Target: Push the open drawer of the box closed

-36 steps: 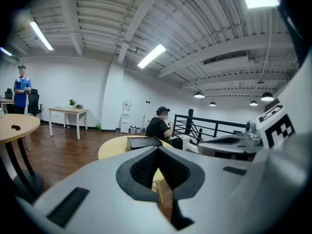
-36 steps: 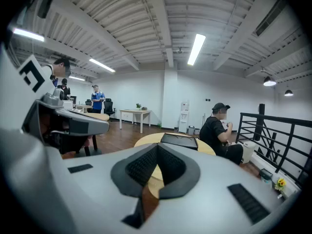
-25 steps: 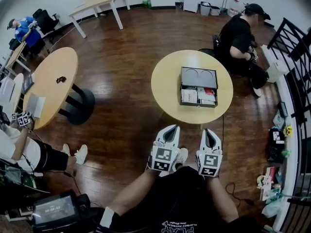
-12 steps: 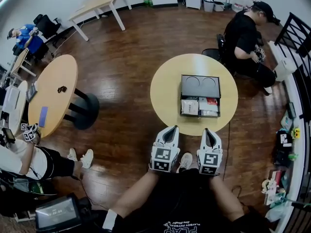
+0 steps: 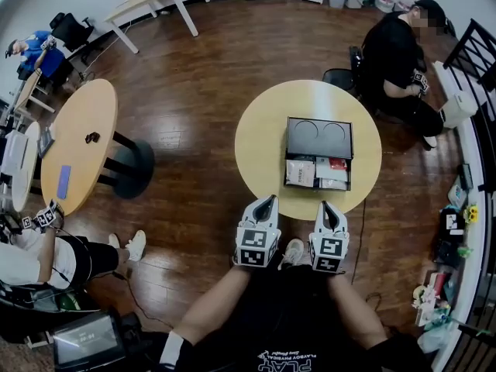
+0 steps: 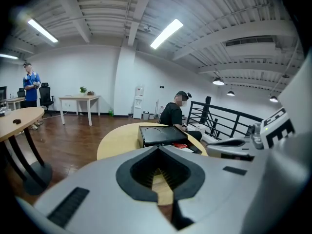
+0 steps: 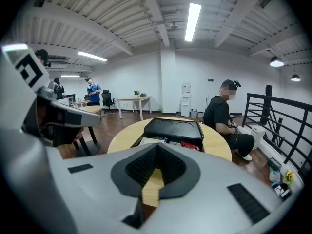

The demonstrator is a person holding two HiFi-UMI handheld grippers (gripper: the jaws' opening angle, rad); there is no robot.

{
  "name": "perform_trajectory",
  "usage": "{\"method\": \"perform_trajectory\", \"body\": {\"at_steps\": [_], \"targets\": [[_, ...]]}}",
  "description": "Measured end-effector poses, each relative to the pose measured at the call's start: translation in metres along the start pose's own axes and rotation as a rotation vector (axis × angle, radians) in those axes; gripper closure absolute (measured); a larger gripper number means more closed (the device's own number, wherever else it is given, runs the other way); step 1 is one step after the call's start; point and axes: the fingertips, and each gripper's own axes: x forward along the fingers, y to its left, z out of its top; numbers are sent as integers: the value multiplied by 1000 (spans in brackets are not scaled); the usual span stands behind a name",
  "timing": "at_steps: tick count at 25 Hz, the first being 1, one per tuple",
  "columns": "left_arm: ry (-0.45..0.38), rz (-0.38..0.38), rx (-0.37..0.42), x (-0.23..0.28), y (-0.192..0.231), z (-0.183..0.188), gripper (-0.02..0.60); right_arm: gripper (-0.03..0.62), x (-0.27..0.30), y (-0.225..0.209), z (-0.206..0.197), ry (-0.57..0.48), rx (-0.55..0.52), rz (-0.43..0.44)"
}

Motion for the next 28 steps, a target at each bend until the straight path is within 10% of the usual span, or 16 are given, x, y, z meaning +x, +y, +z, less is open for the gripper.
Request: {"method": "perform_trajectory", "body": {"at_steps": [28], "targets": [[72, -47, -6, 53, 28, -5, 584, 530, 86, -5, -71, 287, 45, -70]]}}
